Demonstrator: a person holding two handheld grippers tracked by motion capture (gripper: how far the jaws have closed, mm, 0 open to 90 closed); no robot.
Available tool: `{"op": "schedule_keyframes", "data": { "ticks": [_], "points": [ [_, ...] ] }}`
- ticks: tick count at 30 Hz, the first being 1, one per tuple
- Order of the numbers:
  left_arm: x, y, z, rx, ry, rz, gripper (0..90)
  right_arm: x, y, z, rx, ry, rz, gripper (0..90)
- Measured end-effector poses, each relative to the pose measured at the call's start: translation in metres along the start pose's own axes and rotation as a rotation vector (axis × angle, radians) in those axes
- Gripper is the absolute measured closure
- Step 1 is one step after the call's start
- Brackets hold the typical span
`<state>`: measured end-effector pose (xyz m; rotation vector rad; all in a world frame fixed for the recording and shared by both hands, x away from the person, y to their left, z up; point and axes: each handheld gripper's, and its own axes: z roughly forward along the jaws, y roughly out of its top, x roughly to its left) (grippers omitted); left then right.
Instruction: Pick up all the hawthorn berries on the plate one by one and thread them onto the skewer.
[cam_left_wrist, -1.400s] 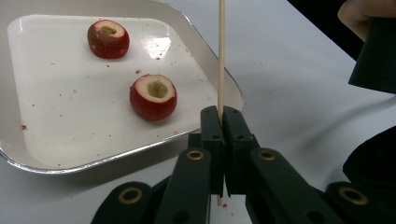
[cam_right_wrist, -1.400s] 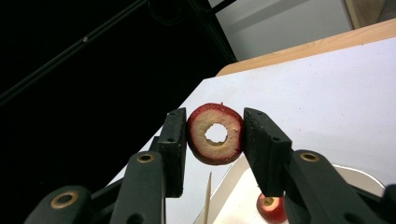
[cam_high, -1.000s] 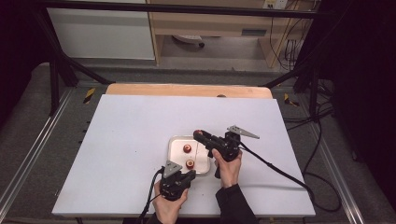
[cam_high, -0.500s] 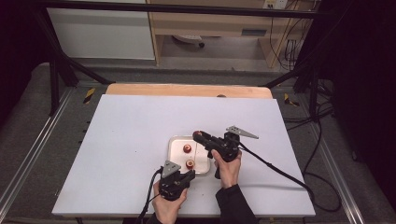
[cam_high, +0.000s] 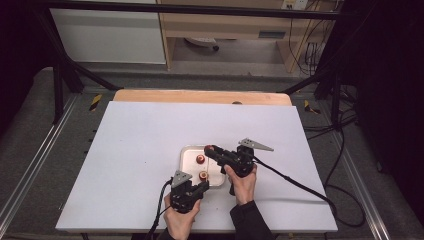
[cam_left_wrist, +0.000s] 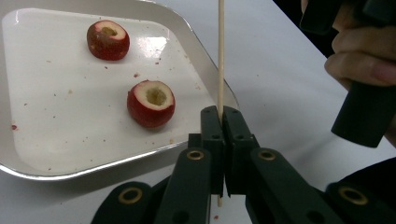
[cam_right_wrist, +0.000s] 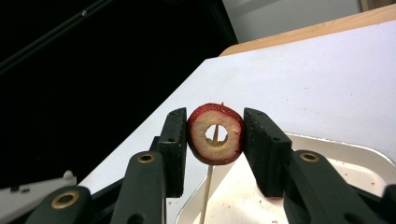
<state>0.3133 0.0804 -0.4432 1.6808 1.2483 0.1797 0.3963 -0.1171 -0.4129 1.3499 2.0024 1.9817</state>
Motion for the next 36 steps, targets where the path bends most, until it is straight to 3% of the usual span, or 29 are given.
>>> {"op": "schedule_keyframes", "data": {
  "ticks": [7, 17, 23, 29, 36],
  "points": [
    [0.003, 0.003, 0.002, 0.009, 0.008, 0.011, 88.5, 0.005, -0.011, -0.001, 0.041, 0.007, -0.025, 61.9],
    [0.006, 0.013, 0.000, -0.018, 0.028, 0.039, 88.5, 0.011, -0.028, -0.002, 0.125, 0.023, -0.042, 61.9],
    [0.008, 0.012, -0.001, -0.009, 0.027, 0.064, 88.5, 0.012, -0.031, -0.002, 0.138, 0.023, -0.052, 61.3],
    [0.017, 0.009, -0.012, 0.009, 0.049, 0.124, 88.5, 0.011, -0.020, -0.009, 0.129, -0.013, -0.113, 40.5],
    [0.031, 0.003, -0.029, 0.030, 0.061, 0.186, 88.4, 0.003, -0.004, -0.013, 0.199, -0.081, -0.162, 18.2]
  ]
}}
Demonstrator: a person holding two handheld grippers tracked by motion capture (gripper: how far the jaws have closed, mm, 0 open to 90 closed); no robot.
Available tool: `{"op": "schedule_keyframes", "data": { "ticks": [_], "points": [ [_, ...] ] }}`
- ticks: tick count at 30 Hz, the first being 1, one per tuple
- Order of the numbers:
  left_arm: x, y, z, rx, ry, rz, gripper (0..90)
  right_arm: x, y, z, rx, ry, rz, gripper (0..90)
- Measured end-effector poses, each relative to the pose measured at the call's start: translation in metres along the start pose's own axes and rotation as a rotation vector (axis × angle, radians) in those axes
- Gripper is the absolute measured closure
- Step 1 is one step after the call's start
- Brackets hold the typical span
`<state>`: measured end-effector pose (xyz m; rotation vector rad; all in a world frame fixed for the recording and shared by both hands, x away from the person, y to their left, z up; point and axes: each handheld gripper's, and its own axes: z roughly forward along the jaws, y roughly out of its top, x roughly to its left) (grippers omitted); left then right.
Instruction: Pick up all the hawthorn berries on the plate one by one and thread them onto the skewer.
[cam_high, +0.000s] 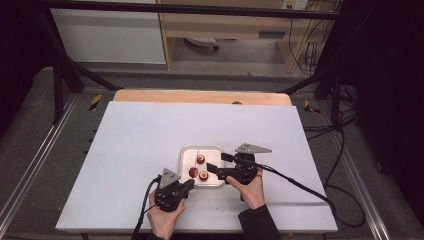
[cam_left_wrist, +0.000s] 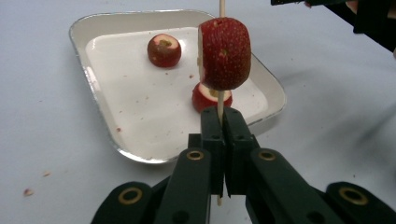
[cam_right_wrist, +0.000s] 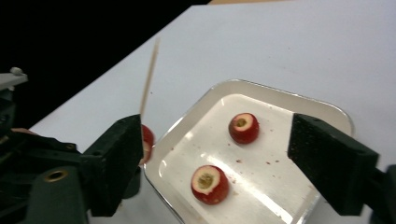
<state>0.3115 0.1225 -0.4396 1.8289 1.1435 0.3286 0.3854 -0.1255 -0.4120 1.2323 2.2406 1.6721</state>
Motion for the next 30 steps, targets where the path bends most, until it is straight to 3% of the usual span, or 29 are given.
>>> {"op": "schedule_keyframes", "data": {
  "ticks": [11, 16, 24, 30],
  "points": [
    [0.016, -0.008, -0.017, 0.001, 0.001, 0.053, 88.4, -0.010, 0.014, 0.004, 0.155, -0.050, -0.079, 8.2],
    [0.022, -0.012, -0.021, -0.006, -0.016, 0.061, 88.3, -0.003, 0.019, 0.012, 0.274, -0.060, -0.159, 7.4],
    [0.028, -0.014, -0.026, 0.000, -0.017, 0.053, 88.3, 0.006, 0.027, 0.024, 0.391, -0.077, -0.211, 9.1],
    [0.029, -0.014, -0.026, -0.001, -0.020, 0.054, 88.3, 0.011, 0.031, 0.037, 0.481, -0.069, -0.297, 10.9]
  ]
}}
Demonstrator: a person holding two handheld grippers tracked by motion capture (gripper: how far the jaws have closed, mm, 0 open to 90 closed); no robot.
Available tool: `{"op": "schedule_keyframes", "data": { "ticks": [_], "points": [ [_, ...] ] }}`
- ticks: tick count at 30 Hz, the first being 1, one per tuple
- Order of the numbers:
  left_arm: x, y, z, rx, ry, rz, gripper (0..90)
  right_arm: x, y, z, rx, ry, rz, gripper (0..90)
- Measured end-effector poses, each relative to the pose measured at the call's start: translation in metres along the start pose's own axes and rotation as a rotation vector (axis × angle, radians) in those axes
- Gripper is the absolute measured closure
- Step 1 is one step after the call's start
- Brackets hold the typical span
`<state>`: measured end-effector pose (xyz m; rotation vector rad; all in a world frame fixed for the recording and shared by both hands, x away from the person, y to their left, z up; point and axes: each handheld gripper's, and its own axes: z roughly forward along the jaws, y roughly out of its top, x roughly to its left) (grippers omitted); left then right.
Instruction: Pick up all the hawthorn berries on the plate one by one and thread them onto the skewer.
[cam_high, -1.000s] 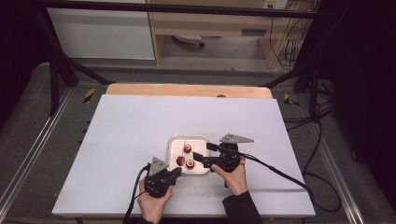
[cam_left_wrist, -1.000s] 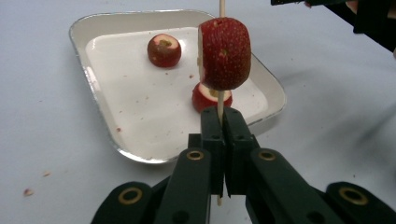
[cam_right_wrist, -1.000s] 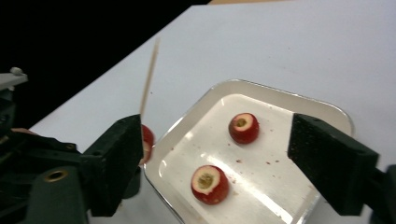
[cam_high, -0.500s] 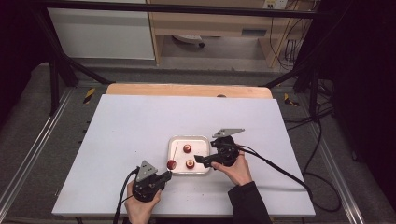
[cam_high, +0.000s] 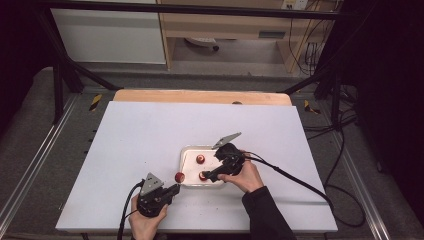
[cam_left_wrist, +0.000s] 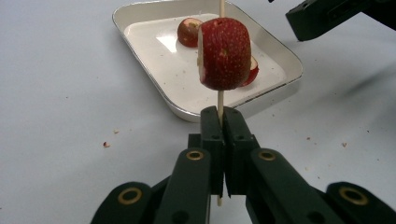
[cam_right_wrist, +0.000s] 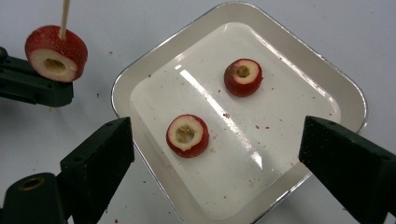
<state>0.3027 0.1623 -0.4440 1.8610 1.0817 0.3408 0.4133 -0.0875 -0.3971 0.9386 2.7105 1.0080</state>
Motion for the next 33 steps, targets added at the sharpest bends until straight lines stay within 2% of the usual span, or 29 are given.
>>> {"op": "schedule_keyframes", "data": {
  "ticks": [3, 6, 11, 18, 22, 33],
  "points": [
    [0.001, 0.000, 0.000, 0.001, 0.001, 0.001, 88.3, 0.003, 0.005, 0.005, 0.038, 0.003, -0.035, 12.1],
    [0.001, 0.000, -0.002, 0.007, 0.007, -0.005, 88.3, 0.005, 0.009, 0.011, 0.084, -0.001, -0.097, 13.4],
    [0.001, 0.000, -0.002, 0.003, 0.007, -0.006, 88.3, 0.007, 0.017, 0.019, 0.138, 0.018, -0.136, 17.2],
    [0.002, 0.000, -0.002, 0.002, 0.007, -0.005, 88.3, 0.010, 0.022, 0.032, 0.218, 0.047, -0.194, 27.5],
    [0.003, 0.000, -0.003, 0.000, 0.005, -0.003, 88.3, 0.010, 0.023, 0.038, 0.236, 0.067, -0.220, 38.1],
    [0.002, 0.000, -0.002, 0.006, 0.001, 0.000, 88.3, 0.008, 0.022, 0.042, 0.274, 0.094, -0.255, 49.7]
  ]
}}
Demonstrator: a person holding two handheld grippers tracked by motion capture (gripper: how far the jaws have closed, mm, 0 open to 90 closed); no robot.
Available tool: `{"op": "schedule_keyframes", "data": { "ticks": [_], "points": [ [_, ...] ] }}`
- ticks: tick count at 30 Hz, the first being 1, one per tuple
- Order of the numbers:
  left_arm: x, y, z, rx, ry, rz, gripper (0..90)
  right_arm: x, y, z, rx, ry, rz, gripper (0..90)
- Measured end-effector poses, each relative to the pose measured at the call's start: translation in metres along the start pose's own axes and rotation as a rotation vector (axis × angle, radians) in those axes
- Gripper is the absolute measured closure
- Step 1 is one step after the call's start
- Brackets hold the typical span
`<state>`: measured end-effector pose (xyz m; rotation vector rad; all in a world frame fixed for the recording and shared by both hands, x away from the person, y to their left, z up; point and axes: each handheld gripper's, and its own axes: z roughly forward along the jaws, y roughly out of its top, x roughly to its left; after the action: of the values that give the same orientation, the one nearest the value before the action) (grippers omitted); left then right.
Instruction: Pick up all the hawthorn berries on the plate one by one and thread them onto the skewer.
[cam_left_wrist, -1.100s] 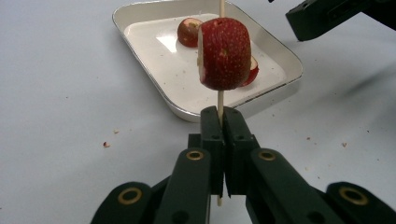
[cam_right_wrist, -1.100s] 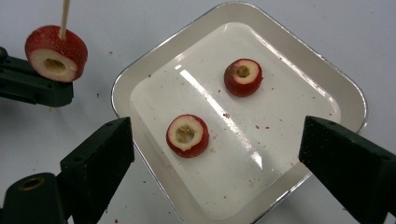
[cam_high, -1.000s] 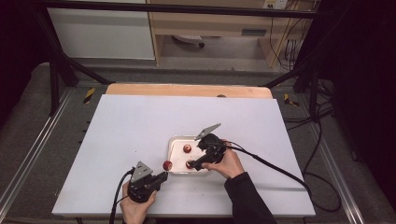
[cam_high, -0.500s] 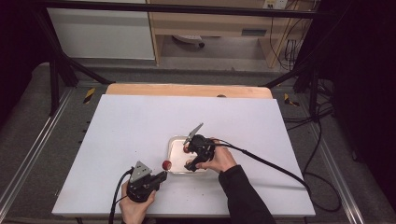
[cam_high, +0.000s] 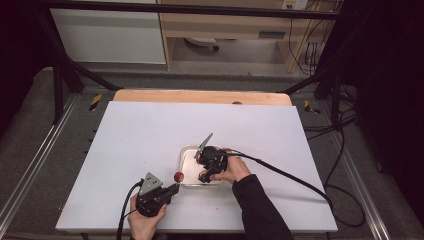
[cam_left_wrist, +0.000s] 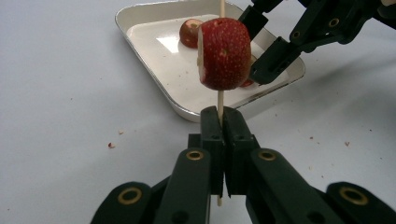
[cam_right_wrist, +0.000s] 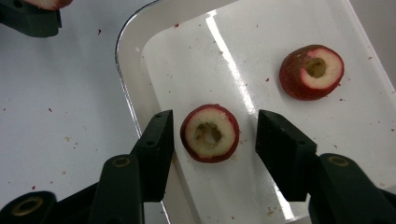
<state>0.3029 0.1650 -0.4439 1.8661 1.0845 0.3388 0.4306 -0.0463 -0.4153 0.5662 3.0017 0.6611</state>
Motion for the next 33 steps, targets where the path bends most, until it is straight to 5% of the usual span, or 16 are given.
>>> {"op": "schedule_keyframes", "data": {
  "ticks": [18, 25, 33],
  "points": [
    [0.000, 0.000, 0.000, 0.000, 0.002, 0.007, 88.2, 0.000, 0.001, 0.000, 0.007, -0.004, -0.013, 59.4],
    [-0.002, 0.000, 0.000, -0.007, -0.001, 0.006, 88.2, -0.002, 0.000, -0.021, -0.109, -0.035, 0.080, 59.6],
    [-0.004, 0.001, 0.001, -0.015, -0.005, 0.005, 88.2, -0.007, -0.009, -0.046, -0.313, -0.014, 0.256, 59.7]
  ]
}}
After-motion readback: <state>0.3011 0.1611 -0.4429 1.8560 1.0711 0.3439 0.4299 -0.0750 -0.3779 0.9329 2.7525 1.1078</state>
